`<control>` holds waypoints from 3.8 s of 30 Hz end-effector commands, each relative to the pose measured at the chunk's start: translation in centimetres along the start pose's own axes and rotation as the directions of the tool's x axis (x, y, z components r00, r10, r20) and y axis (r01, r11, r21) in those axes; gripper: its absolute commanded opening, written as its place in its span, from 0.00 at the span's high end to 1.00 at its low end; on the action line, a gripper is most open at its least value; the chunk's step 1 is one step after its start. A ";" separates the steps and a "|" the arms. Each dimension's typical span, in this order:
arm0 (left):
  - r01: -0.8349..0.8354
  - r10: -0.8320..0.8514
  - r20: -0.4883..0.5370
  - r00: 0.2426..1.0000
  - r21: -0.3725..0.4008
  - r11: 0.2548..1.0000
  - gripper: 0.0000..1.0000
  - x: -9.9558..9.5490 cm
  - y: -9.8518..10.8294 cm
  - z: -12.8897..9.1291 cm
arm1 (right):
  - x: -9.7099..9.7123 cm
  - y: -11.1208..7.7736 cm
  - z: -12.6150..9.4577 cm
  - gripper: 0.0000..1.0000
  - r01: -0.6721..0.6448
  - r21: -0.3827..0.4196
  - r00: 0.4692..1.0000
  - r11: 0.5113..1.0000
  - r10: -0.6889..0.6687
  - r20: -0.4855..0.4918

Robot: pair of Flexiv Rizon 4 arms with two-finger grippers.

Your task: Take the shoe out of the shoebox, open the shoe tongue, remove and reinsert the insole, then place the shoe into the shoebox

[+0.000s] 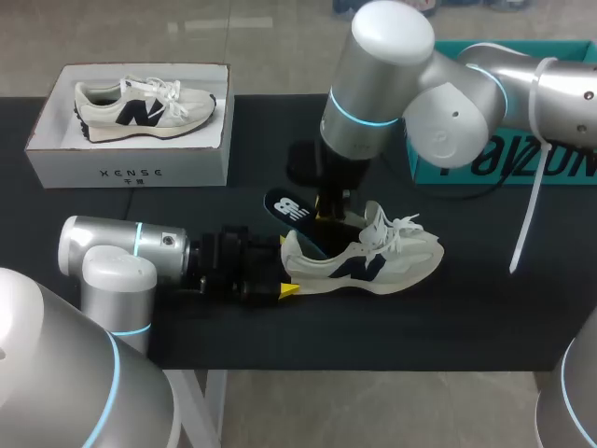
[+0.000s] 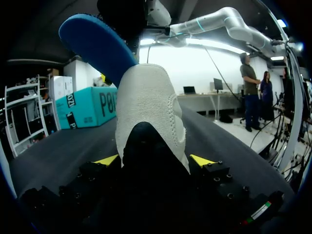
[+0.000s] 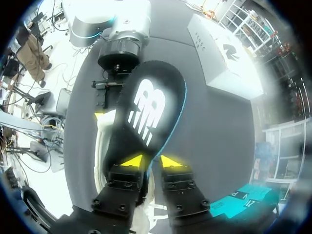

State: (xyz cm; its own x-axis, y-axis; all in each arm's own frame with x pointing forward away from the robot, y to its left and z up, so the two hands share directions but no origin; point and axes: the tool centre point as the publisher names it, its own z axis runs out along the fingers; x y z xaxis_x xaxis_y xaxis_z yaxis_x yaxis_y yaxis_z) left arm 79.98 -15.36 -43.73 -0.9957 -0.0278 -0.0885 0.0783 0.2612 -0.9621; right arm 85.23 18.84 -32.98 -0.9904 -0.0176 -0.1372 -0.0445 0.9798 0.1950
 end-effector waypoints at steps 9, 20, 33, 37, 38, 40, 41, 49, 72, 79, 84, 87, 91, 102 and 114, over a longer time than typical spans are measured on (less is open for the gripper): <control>-0.001 0.001 0.001 1.000 -0.001 1.000 1.00 0.1 0.2 0.1 | -1.1 -1.0 0.5 0.23 0.019 -0.006 0.989 1.000 -0.020 -0.144; -0.001 0.001 0.001 1.000 -0.001 1.000 1.00 0.1 0.2 0.1 | -0.8 -1.4 0.8 0.46 -0.004 -0.024 0.984 1.000 0.000 -0.177; -0.001 0.001 0.001 1.000 -0.001 1.000 1.00 0.1 0.2 0.1 | 0.6 -1.5 1.0 0.51 -0.036 -0.074 0.980 0.997 0.020 -0.197; -0.001 0.001 0.001 1.000 -0.001 1.000 1.00 0.1 0.2 0.1 | 1.0 -1.4 0.9 0.59 -0.043 -0.087 0.980 0.995 0.025 -0.199; -0.001 0.001 0.001 1.000 -0.001 1.000 1.00 0.1 0.2 0.1 | 1.1 -1.3 0.9 0.63 -0.045 -0.093 0.979 0.995 0.026 -0.201; -0.001 0.001 0.001 1.000 -0.001 1.000 1.00 0.1 0.2 0.1 | 1.2 -1.0 0.9 0.66 -0.047 -0.102 0.979 0.994 0.026 -0.204; -0.001 0.001 0.001 1.000 -0.001 1.000 1.00 0.1 0.2 0.1 | 1.3 -0.8 0.9 0.66 -0.047 -0.104 0.979 0.994 0.025 -0.204; -0.001 0.001 0.001 1.000 -0.001 1.000 1.00 0.1 0.2 0.1 | 1.6 0.2 1.1 0.66 -0.040 -0.122 0.976 0.992 0.013 -0.216; -0.001 0.001 0.001 1.000 -0.001 1.000 1.00 0.1 0.2 0.1 | 1.2 1.4 -4.0 1.00 -0.060 -0.216 0.994 0.974 0.039 -0.102; -0.001 0.001 0.001 1.000 -0.001 1.000 1.00 0.1 0.2 0.1 | -0.6 2.5 -9.1 1.00 -0.077 -0.294 0.997 0.953 0.083 0.006; -0.001 0.001 0.001 1.000 -0.001 1.000 1.00 0.1 0.2 0.1 | -0.6 2.5 -9.1 1.00 -0.077 -0.294 0.997 0.953 0.083 0.006; -0.001 0.001 0.001 1.000 -0.001 1.000 1.00 0.1 0.2 0.1 | -0.6 2.5 -9.1 1.00 -0.077 -0.294 0.997 0.953 0.083 0.006; -0.001 0.001 0.001 1.000 -0.001 1.000 1.00 0.1 0.2 0.1 | -0.6 2.5 -9.1 1.00 -0.077 -0.294 0.997 0.953 0.083 0.006; -0.001 0.001 0.001 1.000 -0.001 1.000 1.00 0.1 0.2 0.1 | -0.6 2.5 -9.1 1.00 -0.077 -0.294 0.997 0.953 0.083 0.006; -0.001 0.001 0.001 1.000 -0.001 1.000 1.00 0.1 0.2 0.1 | -0.1 -0.4 -16.7 1.00 -0.135 -0.546 0.990 0.827 0.133 -0.043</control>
State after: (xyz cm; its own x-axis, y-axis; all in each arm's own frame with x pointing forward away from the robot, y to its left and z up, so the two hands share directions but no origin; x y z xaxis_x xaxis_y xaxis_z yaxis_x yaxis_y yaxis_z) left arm 79.98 -15.35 -43.73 -0.9957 -0.0277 -0.0884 0.0782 0.2612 -0.9621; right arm 84.85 18.16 -18.72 -0.9915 0.1102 -0.0691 0.0383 0.7552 0.6544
